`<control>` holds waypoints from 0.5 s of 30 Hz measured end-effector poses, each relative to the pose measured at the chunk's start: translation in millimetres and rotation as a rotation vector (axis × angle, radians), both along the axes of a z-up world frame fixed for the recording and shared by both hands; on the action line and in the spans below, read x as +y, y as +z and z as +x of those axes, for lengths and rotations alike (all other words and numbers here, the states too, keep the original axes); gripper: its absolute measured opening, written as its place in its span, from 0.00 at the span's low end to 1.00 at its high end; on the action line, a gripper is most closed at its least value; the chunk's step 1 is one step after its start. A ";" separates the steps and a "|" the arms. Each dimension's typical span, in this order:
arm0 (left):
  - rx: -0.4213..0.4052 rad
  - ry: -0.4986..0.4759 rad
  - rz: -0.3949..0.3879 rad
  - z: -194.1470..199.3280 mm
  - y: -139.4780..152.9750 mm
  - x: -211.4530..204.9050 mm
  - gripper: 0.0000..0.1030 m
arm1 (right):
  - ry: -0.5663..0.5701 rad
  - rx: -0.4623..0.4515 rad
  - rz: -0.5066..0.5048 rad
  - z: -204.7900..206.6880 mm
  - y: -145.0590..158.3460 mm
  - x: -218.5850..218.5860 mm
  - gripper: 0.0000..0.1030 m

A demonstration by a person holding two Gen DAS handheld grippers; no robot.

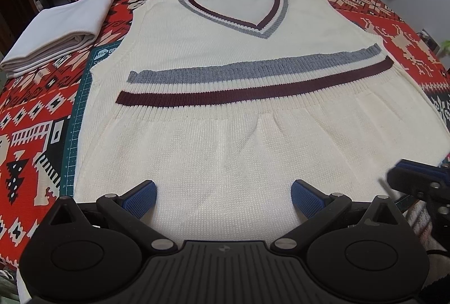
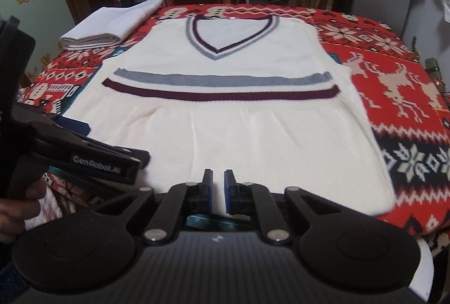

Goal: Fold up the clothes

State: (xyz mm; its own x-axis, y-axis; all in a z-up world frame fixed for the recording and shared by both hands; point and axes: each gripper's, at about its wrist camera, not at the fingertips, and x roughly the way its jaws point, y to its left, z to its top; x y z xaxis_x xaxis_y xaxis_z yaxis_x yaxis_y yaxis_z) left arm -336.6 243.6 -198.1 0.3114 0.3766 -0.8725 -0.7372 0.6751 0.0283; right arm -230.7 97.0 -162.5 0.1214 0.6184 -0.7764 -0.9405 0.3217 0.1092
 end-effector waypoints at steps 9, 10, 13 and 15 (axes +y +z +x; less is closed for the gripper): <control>-0.004 0.001 0.003 -0.3 -0.5 -0.5 1.00 | 0.028 0.004 -0.005 -3.9 0.2 -5.6 0.08; -0.005 0.001 0.003 -0.4 -0.4 -0.3 1.00 | 0.031 0.004 -0.005 -4.4 0.2 -6.2 0.09; -0.007 0.001 0.001 -1.1 -0.2 0.1 1.00 | 0.041 0.005 -0.007 -5.7 0.2 -8.1 0.09; -0.009 0.006 -0.003 -2.0 0.6 0.6 1.00 | 0.051 0.005 -0.008 -7.7 -0.5 -7.9 0.09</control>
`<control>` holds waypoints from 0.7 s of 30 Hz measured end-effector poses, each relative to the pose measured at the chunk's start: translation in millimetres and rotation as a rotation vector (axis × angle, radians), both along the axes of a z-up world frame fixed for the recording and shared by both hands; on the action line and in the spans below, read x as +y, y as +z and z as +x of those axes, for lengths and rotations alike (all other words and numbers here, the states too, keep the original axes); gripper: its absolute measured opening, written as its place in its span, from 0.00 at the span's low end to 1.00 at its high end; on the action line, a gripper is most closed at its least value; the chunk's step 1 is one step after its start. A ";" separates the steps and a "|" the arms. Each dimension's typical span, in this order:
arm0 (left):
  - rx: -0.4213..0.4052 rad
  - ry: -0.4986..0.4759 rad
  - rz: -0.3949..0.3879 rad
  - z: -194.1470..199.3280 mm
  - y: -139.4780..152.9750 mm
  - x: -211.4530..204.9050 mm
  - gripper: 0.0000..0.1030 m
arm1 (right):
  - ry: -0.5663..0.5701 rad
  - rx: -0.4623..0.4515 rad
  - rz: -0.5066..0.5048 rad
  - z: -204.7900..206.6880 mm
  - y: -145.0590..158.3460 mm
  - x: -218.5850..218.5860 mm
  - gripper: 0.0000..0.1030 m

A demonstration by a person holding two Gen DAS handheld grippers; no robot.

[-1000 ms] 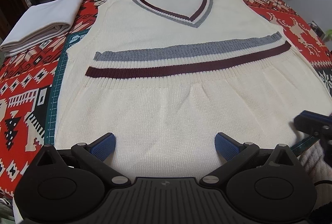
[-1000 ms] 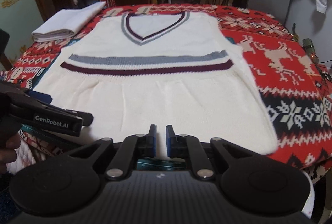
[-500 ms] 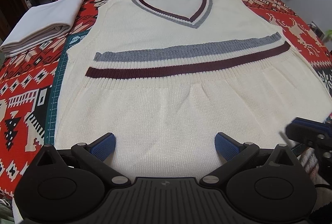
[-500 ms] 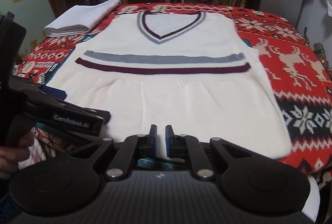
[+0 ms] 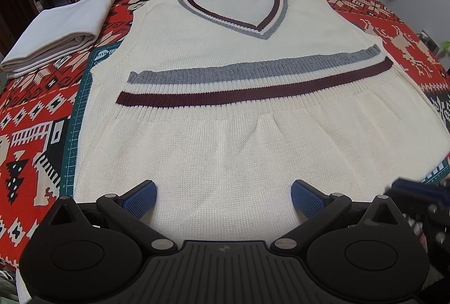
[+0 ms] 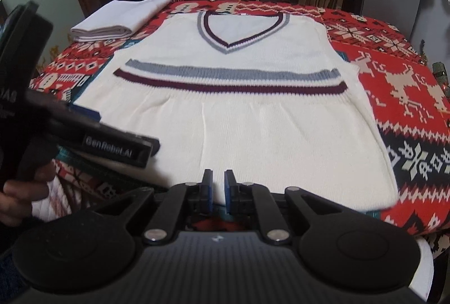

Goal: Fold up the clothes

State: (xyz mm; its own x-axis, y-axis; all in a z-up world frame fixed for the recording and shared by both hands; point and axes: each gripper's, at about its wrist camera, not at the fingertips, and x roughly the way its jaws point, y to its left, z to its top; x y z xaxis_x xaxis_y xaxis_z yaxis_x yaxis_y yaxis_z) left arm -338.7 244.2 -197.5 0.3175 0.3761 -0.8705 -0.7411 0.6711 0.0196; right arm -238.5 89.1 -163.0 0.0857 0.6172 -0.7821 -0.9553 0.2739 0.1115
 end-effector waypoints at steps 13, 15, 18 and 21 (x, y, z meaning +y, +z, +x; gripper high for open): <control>-0.170 -0.078 -0.109 -37.3 16.9 -10.1 0.49 | 0.119 -0.008 -0.012 -25.6 -11.9 16.1 0.04; -0.165 -0.109 -0.101 -41.0 16.6 -15.9 0.49 | 0.126 -0.011 -0.019 -26.4 -10.1 12.9 0.04; -0.152 -0.142 -0.086 -43.6 16.0 -23.9 0.47 | 0.130 -0.006 -0.009 -25.0 -3.9 14.5 0.05; -0.146 -0.142 -0.084 -44.4 15.1 -21.8 0.47 | 0.147 -0.013 0.001 -26.9 0.5 26.6 0.05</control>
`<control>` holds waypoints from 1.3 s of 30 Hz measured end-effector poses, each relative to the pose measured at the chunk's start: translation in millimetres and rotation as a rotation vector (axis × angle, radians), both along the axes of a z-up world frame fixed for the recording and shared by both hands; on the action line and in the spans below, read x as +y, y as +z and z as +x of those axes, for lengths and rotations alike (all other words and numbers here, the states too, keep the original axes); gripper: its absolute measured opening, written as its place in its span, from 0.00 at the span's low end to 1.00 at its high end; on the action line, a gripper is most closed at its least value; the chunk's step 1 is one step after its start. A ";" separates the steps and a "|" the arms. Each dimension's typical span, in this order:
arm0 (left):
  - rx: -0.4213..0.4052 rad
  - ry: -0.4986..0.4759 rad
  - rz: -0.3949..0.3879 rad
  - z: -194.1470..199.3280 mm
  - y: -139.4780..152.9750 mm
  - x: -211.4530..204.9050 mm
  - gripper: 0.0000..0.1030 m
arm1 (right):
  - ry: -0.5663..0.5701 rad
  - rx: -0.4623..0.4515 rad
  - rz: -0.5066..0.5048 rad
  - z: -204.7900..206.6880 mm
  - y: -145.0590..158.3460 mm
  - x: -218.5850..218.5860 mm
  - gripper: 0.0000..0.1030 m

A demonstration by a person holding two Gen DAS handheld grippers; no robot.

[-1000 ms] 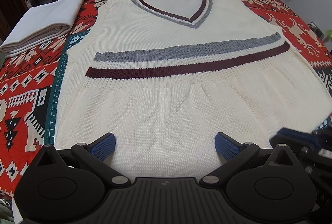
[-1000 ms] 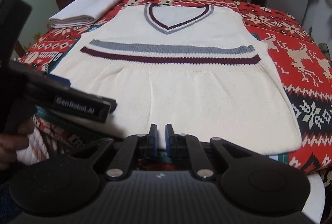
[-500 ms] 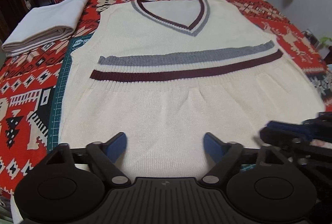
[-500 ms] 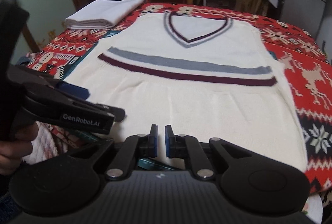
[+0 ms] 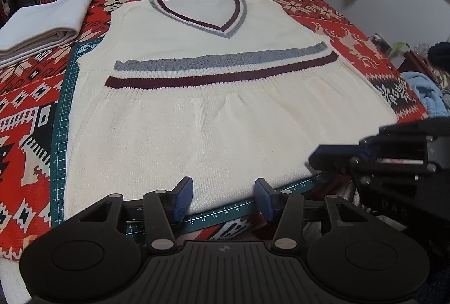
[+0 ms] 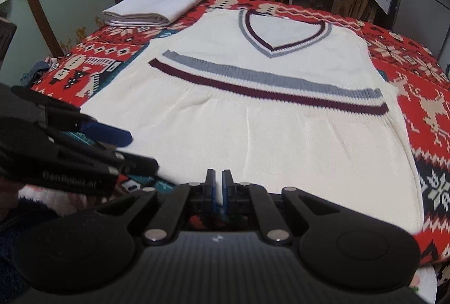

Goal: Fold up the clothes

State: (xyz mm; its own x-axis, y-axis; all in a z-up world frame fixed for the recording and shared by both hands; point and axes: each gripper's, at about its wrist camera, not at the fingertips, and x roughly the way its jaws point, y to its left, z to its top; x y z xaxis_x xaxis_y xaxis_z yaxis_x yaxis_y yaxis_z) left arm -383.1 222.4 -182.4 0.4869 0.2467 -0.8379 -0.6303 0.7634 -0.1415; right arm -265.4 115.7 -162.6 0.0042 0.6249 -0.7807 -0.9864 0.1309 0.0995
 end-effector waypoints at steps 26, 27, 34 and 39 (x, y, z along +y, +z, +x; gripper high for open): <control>-0.061 0.063 -0.057 -32.1 0.4 15.9 0.21 | 0.195 -0.028 -0.007 -41.9 -15.4 25.0 0.06; -0.062 0.063 -0.057 -34.4 1.5 15.0 0.21 | 0.204 -0.028 -0.009 -43.3 -13.6 23.6 0.06; -0.097 0.126 -0.077 -48.9 6.3 30.5 0.21 | 0.218 -0.019 0.011 -47.6 -2.5 39.0 0.06; -0.100 0.175 -0.117 -64.4 -2.6 41.1 0.16 | 0.239 -0.023 -0.013 -58.9 -14.4 49.9 0.06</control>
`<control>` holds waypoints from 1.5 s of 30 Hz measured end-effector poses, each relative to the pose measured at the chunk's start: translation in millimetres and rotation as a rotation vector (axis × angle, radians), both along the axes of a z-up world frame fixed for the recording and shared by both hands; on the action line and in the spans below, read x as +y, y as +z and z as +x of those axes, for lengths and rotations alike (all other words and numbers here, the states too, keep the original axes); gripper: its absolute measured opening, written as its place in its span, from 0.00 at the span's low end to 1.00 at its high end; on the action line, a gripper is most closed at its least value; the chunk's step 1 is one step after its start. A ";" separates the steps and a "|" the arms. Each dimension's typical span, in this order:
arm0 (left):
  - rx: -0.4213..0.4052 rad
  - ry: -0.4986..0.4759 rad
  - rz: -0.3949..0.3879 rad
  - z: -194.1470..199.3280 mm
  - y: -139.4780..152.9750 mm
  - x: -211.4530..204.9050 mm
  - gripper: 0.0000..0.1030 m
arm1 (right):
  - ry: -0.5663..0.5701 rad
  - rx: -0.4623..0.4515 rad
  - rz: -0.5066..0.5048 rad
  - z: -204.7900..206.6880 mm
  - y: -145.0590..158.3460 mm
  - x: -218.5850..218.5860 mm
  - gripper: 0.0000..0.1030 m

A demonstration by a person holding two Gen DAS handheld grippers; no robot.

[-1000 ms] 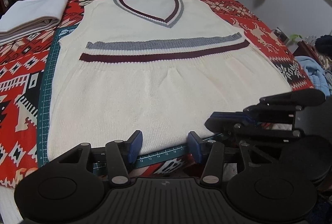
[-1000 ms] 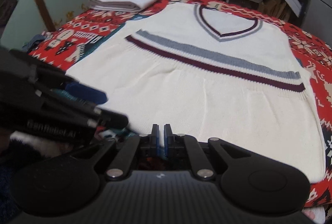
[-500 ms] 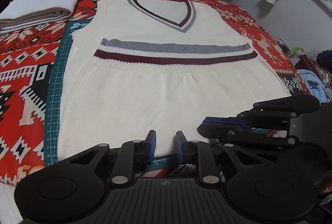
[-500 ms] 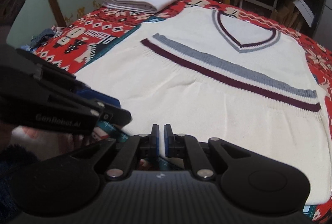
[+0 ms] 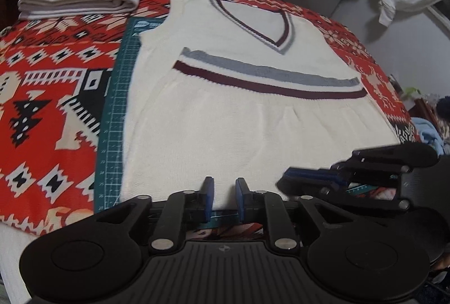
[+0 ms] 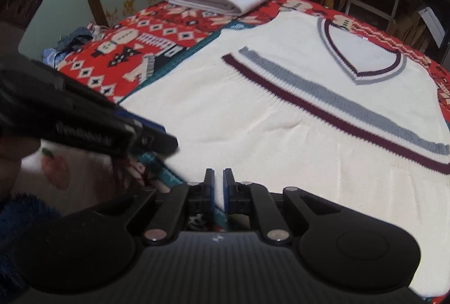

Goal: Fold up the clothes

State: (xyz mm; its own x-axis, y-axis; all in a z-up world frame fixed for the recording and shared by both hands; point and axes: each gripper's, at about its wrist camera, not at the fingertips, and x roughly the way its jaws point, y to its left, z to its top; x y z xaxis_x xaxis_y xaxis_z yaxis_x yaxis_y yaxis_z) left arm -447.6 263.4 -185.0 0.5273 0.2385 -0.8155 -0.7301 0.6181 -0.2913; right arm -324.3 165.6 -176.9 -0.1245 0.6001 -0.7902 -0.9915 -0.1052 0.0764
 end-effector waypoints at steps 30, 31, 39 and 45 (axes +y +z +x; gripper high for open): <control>-0.089 0.099 -0.026 -69.9 -0.7 29.8 0.11 | 0.146 0.014 0.018 -67.4 5.1 61.2 0.09; -0.091 0.103 -0.028 -71.3 -1.5 30.4 0.11 | 0.152 0.014 0.019 -71.1 3.9 62.5 0.09; -0.075 0.126 -0.038 -76.4 -4.7 35.2 0.13 | 0.177 -0.031 0.012 -68.2 -0.2 44.6 0.08; -0.091 0.150 -0.051 -83.1 -0.8 39.8 0.13 | 0.146 -0.031 -0.004 -42.7 3.7 21.7 0.08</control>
State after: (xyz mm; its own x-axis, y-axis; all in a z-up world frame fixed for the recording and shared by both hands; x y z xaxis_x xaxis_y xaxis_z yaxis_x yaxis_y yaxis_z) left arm -530.6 303.2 -185.8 0.5611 0.2793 -0.7792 -0.7821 0.4871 -0.3887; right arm -367.0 187.3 -173.3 -0.1854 0.5745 -0.7972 -0.9677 -0.2478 0.0465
